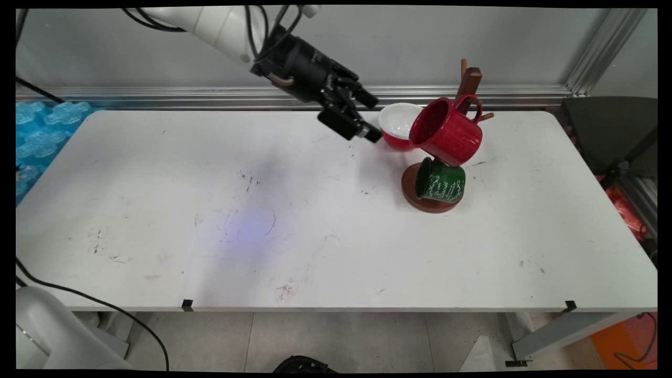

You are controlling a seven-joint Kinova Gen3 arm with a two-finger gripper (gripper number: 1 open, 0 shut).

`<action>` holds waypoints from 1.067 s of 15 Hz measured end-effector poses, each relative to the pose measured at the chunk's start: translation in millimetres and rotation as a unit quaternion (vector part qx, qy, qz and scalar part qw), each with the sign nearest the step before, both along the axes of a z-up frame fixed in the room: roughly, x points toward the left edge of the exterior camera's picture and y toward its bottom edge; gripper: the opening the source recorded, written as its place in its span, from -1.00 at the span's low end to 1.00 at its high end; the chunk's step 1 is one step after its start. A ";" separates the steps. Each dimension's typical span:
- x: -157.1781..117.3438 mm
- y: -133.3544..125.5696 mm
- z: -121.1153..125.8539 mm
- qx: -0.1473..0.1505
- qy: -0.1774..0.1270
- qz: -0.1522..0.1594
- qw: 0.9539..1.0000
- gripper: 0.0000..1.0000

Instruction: Pick up the red mug from the rack

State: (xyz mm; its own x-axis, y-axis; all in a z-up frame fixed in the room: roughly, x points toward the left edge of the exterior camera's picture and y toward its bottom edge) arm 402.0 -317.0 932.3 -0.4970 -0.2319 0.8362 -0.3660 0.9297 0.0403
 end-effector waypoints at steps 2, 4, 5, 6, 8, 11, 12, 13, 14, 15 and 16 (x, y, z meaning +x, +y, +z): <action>-7.6 -1.4 -2.1 -0.001 0.011 0.000 1.000 1.00; -16.8 -3.6 -7.8 -0.001 0.022 0.002 1.000 1.00; -21.2 -5.1 -11.3 -0.002 0.025 0.003 1.000 1.00; -25.0 -6.3 -14.6 -0.002 0.028 0.003 1.000 1.00; -32.8 -9.1 -22.1 -0.004 0.031 0.002 0.999 1.00; -43.4 -12.5 -33.4 -0.007 0.031 -0.002 0.999 1.00; -47.0 -13.9 -36.5 -0.009 0.031 -0.003 0.999 1.00; -50.6 -15.6 -39.1 -0.011 0.031 -0.003 0.999 1.00; -53.8 -17.0 -41.1 -0.012 0.032 -0.004 0.999 1.00; -57.3 -18.7 -43.2 -0.014 0.032 -0.004 0.999 1.00; -59.3 -19.7 -44.1 -0.015 0.033 -0.003 0.999 1.00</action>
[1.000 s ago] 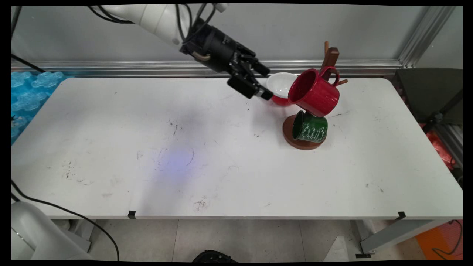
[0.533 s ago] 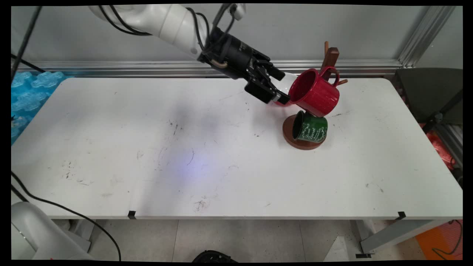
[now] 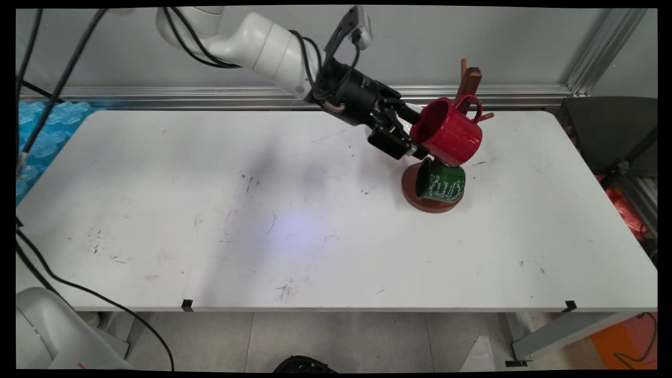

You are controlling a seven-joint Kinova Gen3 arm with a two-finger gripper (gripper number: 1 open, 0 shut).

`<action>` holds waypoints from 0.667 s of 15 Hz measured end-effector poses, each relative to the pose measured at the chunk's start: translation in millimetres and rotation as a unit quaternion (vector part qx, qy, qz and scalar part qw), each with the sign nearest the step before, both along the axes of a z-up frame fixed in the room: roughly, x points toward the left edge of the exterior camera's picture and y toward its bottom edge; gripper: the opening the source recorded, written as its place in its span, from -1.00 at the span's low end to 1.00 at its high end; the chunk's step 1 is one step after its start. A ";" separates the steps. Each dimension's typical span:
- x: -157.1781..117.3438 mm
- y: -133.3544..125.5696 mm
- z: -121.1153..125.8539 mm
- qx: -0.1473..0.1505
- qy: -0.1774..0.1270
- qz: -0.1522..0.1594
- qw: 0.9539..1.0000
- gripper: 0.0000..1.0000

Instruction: Pick up the red mug from the rack

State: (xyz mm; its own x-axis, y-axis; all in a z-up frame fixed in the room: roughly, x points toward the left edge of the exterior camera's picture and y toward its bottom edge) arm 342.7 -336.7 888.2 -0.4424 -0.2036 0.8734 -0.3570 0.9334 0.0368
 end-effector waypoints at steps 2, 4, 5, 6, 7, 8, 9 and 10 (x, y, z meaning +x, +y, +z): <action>-6.3 -3.6 -2.6 -0.002 0.001 0.001 1.000 1.00; -12.3 -7.4 -5.3 0.001 0.001 0.006 1.000 1.00; -14.4 -9.1 -6.2 0.003 0.001 0.008 1.000 1.00; -17.1 -11.2 -6.7 0.006 0.001 0.011 1.000 1.00; -19.6 -13.0 -6.7 0.009 0.001 0.014 1.000 1.00; -21.8 -14.0 -6.6 0.013 0.001 0.016 1.000 1.00; -23.1 -14.7 -6.8 0.016 0.000 0.018 1.000 1.00; -25.1 -15.7 -6.9 0.021 -0.001 0.021 1.000 1.00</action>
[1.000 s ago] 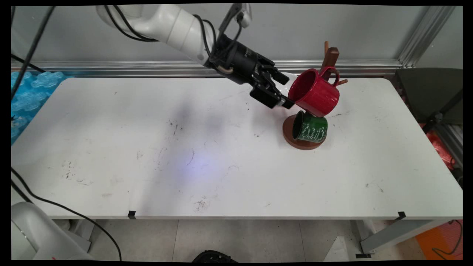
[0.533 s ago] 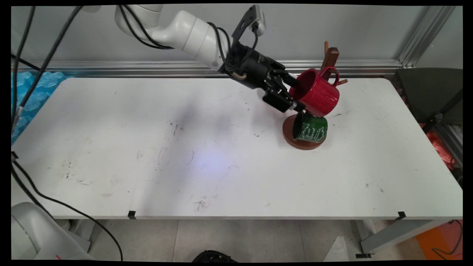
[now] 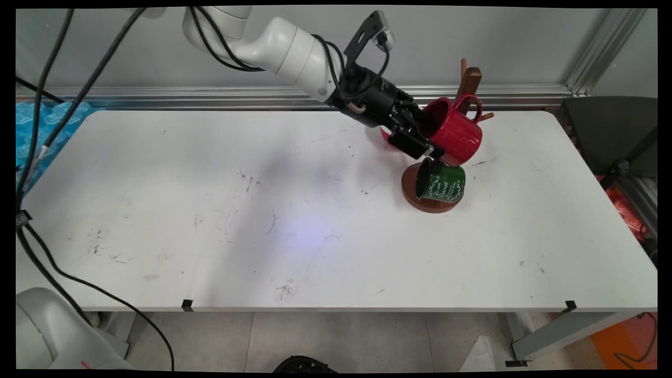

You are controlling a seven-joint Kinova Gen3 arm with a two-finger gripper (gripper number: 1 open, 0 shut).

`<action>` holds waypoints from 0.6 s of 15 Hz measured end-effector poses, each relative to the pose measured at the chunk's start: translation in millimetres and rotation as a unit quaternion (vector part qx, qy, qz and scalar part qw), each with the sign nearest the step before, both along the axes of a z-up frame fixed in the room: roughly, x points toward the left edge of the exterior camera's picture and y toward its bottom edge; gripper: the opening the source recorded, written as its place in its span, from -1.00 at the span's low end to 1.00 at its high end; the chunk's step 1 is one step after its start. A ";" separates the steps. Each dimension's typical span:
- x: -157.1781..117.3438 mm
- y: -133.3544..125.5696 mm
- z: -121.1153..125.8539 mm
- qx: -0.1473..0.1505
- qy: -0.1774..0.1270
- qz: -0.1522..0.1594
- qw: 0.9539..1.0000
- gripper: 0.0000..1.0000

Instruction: Pick up the red mug from the rack

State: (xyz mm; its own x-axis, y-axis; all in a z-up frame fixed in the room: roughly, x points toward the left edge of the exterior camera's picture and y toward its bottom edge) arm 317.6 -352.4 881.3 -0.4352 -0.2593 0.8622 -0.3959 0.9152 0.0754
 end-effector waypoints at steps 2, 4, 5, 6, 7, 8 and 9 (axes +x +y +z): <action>-3.1 -0.4 0.4 0.010 -0.003 0.004 1.000 1.00; -6.2 0.5 1.3 0.021 -0.006 0.005 1.000 -1.00; -7.5 1.4 1.9 0.026 -0.007 0.005 1.000 -1.00; -8.8 2.6 2.7 0.031 -0.009 0.005 0.999 -1.00; -10.0 3.8 3.8 0.036 -0.010 0.005 0.999 -1.00; -10.9 4.9 4.7 0.040 -0.010 0.005 0.999 -1.00; -11.4 5.7 5.5 0.042 -0.011 0.005 0.999 -1.00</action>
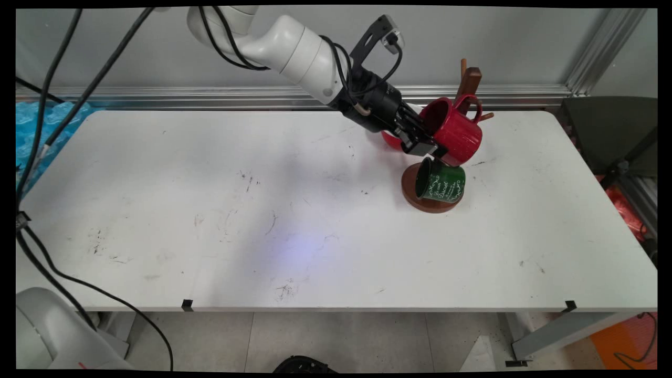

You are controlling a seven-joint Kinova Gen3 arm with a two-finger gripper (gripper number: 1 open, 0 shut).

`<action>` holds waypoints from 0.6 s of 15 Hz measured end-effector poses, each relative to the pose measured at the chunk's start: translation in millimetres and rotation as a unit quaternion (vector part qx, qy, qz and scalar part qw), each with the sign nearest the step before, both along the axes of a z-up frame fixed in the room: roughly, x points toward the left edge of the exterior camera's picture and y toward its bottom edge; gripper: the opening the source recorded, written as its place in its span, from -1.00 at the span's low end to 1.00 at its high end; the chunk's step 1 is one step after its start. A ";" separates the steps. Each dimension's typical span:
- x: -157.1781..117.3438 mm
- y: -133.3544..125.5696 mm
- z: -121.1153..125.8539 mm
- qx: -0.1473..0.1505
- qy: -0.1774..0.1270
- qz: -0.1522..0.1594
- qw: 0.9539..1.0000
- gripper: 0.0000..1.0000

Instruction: Place the picked object on the table

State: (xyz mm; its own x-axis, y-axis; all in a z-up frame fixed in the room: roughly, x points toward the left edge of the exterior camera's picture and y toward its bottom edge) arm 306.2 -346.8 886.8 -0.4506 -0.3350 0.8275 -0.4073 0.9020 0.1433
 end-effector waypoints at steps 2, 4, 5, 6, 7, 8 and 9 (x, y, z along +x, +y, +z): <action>-1.5 2.4 2.4 0.007 -0.001 0.000 1.000 -1.00; -3.2 3.8 5.2 0.014 -0.002 0.001 1.000 -1.00; -3.5 4.9 6.3 0.016 -0.002 0.001 1.000 -1.00; -3.6 5.5 7.1 0.017 -0.002 0.001 1.000 -1.00; -3.4 6.5 8.2 0.019 -0.003 0.001 1.000 -1.00; -4.3 7.4 9.7 0.019 -0.004 -0.002 1.000 -1.00; -4.5 9.1 11.2 0.017 -0.005 -0.006 1.000 -1.00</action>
State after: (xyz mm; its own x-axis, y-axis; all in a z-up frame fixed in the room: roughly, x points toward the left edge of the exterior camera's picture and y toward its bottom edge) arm 301.7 -337.7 898.0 -0.4633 -0.3577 0.8108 -0.3986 0.9012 0.1699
